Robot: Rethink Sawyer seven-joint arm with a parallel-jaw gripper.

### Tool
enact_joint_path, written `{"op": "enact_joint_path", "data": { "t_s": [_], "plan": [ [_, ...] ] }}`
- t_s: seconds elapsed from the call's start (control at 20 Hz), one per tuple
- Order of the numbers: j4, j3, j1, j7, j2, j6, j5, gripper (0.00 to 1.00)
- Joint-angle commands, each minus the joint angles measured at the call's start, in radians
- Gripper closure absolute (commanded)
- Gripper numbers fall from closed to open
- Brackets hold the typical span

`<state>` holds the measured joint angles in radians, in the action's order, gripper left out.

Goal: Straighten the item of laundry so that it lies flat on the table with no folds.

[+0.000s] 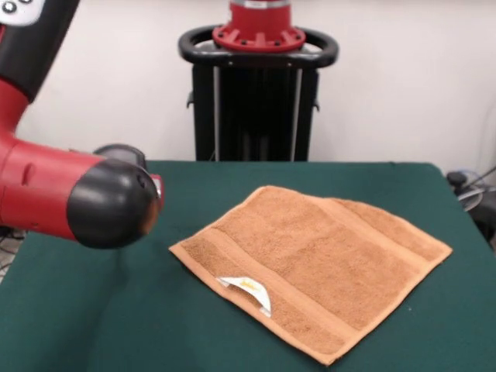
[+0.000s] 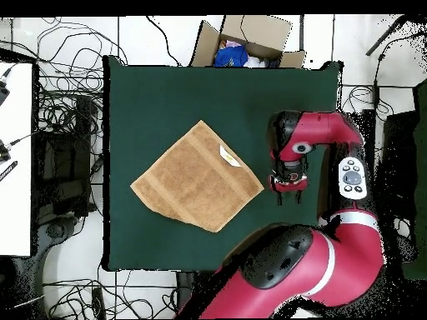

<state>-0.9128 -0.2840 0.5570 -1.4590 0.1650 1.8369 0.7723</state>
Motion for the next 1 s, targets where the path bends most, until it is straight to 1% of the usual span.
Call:
{"op": "enact_joint_path", "data": {
  "t_s": [0.05,0.15,0.2,0.25,0.3,0.4,0.45,0.5,0.55,0.6,0.65,0.7,0.85,1.0],
  "plan": [
    [-0.026,0.049,-0.007,0.14,0.067,0.021,0.057,0.0],
    [-0.051,0.04,0.006,0.134,0.087,-0.015,0.037,0.0],
    [-0.083,0.015,0.023,0.118,0.1,-0.081,-0.002,0.0],
    [-0.105,0.002,0.037,0.119,0.115,-0.114,-0.025,0.0],
    [-0.15,-0.032,0.062,0.115,0.138,-0.182,-0.075,0.0],
    [-0.223,-0.077,0.099,0.124,0.183,-0.251,-0.151,0.0],
    [-0.246,-0.088,0.112,0.136,0.206,-0.265,-0.178,0.0],
    [-0.289,-0.117,0.135,0.146,0.237,-0.296,-0.228,0.0],
    [-0.295,-0.129,0.143,0.156,0.247,-0.302,-0.253,0.0],
    [-0.333,-0.154,0.166,0.168,0.276,-0.33,-0.299,0.0],
    [-0.341,-0.164,0.172,0.177,0.286,-0.334,-0.322,0.0],
    [-0.371,-0.182,0.192,0.189,0.308,-0.355,-0.359,0.0],
    [-0.393,-0.202,0.208,0.205,0.327,-0.362,-0.405,0.0],
    [-0.38,-0.206,0.208,0.208,0.319,-0.349,-0.42,0.0]
  ]
}}
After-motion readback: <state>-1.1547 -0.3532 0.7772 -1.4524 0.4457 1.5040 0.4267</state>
